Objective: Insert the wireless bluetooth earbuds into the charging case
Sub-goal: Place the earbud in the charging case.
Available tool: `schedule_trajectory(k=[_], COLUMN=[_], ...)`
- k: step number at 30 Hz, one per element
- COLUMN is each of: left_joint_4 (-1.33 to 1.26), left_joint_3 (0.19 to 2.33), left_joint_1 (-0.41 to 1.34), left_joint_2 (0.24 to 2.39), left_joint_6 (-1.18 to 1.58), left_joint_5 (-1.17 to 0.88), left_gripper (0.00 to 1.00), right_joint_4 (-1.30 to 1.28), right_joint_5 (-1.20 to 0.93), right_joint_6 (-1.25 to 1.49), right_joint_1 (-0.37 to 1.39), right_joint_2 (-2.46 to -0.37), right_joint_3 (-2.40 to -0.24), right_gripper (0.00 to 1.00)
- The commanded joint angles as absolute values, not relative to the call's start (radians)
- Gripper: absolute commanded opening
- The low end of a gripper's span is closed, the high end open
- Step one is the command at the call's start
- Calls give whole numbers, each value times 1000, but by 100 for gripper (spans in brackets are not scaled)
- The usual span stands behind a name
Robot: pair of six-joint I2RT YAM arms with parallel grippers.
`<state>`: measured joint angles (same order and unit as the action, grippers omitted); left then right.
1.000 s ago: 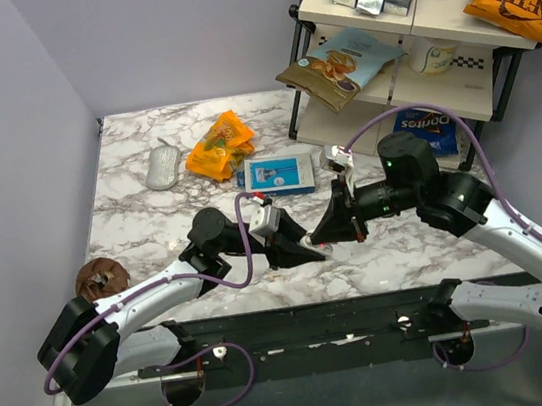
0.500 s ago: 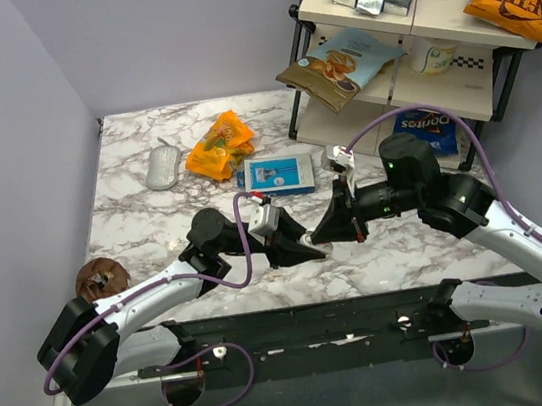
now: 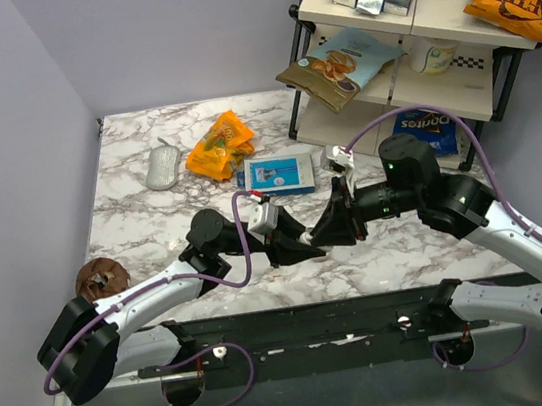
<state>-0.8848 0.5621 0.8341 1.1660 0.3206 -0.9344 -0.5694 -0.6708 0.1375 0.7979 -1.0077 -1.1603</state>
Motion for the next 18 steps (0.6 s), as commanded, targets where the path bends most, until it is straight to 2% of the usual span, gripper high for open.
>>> schedule_trajectory(k=[1, 5, 18], left_joint_4=[-969, -974, -991], left_joint_3=[557, 554, 541], left_joint_1=[845, 848, 864], left_joint_2=[1157, 1155, 1164], left_joint_6=[319, 321, 325], left_joint_5=[-930, -928, -919], left_gripper=[0, 0, 0], right_joint_4=[-591, -595, -611], right_joint_5=[-617, -592, -532], right_joint_6=[138, 140, 132], right_joint_1=[801, 801, 801], right_joint_2=[-1009, -1006, -999], right_joint_3=[-1181, -1192, -1223], right_gripper=[36, 41, 45])
